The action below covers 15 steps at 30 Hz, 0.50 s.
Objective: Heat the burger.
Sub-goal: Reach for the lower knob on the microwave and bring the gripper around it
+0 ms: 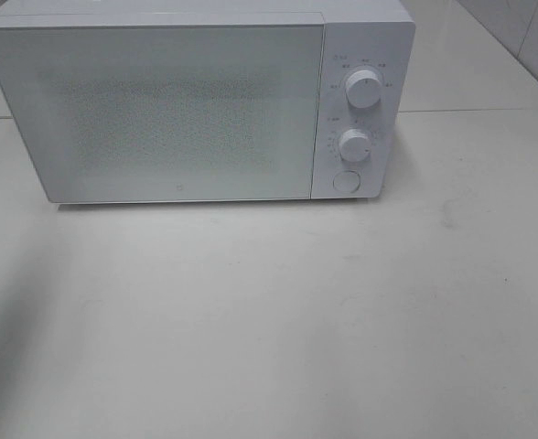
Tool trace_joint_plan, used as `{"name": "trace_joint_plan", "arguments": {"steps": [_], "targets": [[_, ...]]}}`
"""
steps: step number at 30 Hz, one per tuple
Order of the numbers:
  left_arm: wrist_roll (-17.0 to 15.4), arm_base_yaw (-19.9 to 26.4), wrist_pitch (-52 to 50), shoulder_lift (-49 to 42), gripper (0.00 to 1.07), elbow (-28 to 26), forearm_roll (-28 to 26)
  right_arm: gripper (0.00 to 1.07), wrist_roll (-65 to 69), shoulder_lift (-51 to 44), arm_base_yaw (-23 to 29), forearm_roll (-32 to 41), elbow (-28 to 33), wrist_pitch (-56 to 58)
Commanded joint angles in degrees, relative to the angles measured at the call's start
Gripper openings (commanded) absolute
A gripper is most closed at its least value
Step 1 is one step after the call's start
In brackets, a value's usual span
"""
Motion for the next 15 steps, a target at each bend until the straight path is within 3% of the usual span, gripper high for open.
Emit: {"name": "trace_joint_plan", "arguments": {"steps": [1,10,15], "targets": [[0.69,1.66,2.75,-4.47,0.99,4.47,-0.29,0.75,-0.29,-1.60,-0.23,-0.11,0.11,-0.52],[0.69,2.01,2.69,-17.25,0.99,15.58,1.38,0.75,-0.29,-1.60,-0.23,-0.11,0.11,-0.52],[0.69,2.01,-0.23,-29.68,0.99,22.98,1.83,0.75,-0.29,-1.60,-0.23,-0.11,0.11,-0.52]]}}
